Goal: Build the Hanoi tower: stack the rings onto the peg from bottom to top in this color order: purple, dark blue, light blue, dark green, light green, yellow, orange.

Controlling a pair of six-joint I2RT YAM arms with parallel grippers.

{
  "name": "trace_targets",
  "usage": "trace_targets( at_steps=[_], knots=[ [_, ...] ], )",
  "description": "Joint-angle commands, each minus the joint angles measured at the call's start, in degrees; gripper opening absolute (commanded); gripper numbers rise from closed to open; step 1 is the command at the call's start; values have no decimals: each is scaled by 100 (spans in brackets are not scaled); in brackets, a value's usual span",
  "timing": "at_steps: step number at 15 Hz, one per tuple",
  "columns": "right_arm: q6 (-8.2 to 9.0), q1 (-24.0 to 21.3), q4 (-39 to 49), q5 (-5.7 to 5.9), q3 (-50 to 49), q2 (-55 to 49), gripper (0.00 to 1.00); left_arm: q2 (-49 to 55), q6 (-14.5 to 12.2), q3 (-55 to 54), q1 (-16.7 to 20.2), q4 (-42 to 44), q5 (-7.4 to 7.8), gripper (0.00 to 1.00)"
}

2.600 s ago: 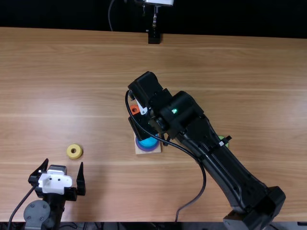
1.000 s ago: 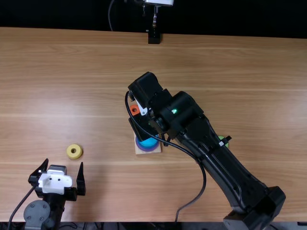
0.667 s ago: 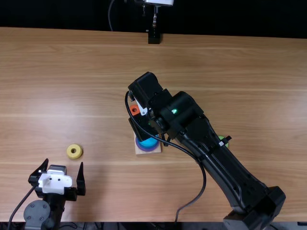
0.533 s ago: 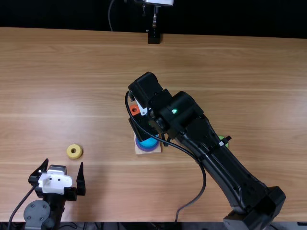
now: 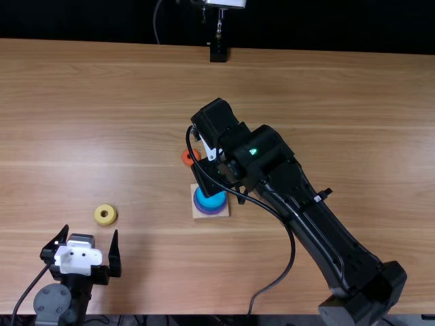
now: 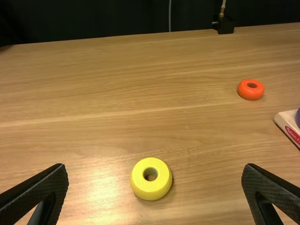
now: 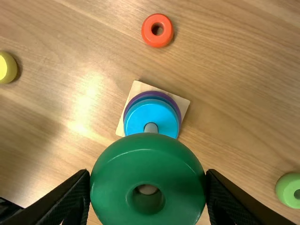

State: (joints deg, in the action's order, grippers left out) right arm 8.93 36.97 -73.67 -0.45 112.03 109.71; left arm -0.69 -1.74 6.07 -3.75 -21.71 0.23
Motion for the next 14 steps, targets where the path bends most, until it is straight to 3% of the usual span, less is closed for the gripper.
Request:
trace_targets(
  at_steps=[1, 2, 3, 4, 6, 9, 14],
  knots=[
    [35, -32, -12, 45, -58, 50, 10, 69, -79, -607, -12, -486, -23, 100],
    [4, -14, -43, 192, -67, 42, 91, 69, -79, -607, -12, -486, -23, 100],
    [-7, -14, -349, 403, -102, 42, 100, 69, -79, -607, -12, -486, -23, 100],
    [-28, -23, -465, 593, -216, 42, 100, 69, -79, -607, -12, -486, -23, 100],
    [-28, -6, -307, 857, -225, 42, 100, 69, -79, -607, -12, -486, -23, 100],
    [-28, 29, -254, 857, -111, 42, 100, 69, -79, -607, -12, -486, -23, 100],
    [-28, -6, 685, 857, 293, -37, 100, 69, -79, -607, -12, -486, -23, 100]
  ],
)
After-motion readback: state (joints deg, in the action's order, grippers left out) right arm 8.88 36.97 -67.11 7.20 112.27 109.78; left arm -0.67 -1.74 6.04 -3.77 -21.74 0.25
